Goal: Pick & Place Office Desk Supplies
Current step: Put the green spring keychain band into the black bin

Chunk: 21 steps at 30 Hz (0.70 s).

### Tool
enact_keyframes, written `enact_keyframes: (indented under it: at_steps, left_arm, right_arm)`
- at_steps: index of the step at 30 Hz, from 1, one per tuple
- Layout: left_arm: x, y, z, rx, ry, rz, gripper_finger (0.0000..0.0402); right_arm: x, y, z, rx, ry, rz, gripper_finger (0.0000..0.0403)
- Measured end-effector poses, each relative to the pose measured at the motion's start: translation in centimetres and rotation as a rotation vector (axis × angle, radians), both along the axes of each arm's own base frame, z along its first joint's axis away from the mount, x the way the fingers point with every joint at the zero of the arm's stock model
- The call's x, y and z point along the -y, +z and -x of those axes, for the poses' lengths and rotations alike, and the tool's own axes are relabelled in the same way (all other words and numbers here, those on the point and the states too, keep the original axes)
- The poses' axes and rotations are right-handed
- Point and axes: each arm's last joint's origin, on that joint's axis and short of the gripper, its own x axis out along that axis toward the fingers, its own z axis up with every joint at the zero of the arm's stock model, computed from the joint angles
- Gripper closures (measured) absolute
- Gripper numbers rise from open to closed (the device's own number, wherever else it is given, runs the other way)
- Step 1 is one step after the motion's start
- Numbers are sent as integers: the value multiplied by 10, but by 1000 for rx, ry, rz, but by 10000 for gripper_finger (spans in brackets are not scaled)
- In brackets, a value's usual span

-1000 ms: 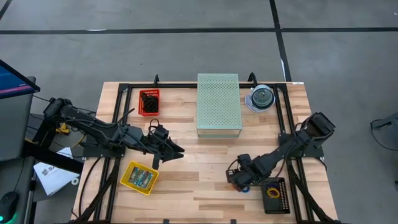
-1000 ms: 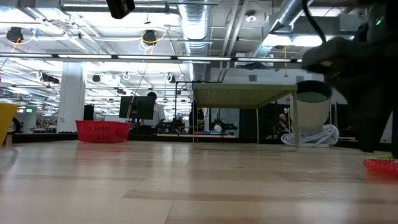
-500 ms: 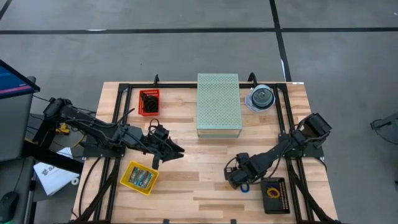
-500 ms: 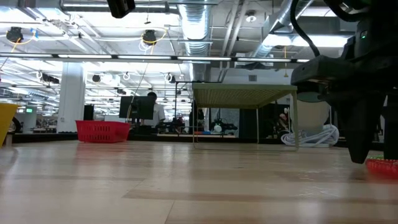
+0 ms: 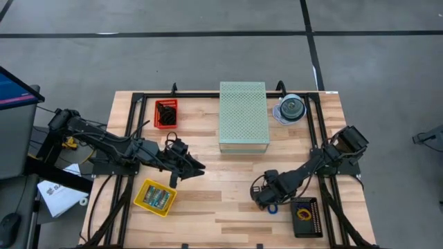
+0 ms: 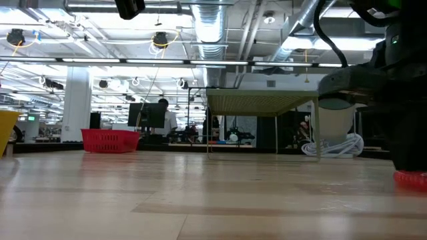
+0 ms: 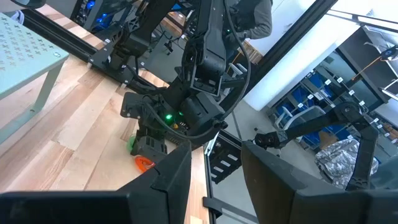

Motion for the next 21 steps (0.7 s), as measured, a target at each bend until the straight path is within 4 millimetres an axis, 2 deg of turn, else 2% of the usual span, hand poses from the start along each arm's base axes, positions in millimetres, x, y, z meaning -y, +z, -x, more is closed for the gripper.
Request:
enact_keyframes:
  at_steps: [4,10,15,19,21]
  left_arm:
    - [0,0,0,0,0,0,266]
    - [0,0,0,0,-1,-1,266]
    - [0,0,0,0,-1,-2,266]
    - [0,0,0,0,-2,-2,266]
    - [0,0,0,0,-5,-2,266]
  right_arm:
    - [0,0,-1,6,43,3,387]
    - [-6,13,-13,52,120,62,390]
    - [-27,59,-38,255,139,142,398]
    - [-54,98,-47,369,248,107,400]
    - [-66,114,-45,391,311,91,400]
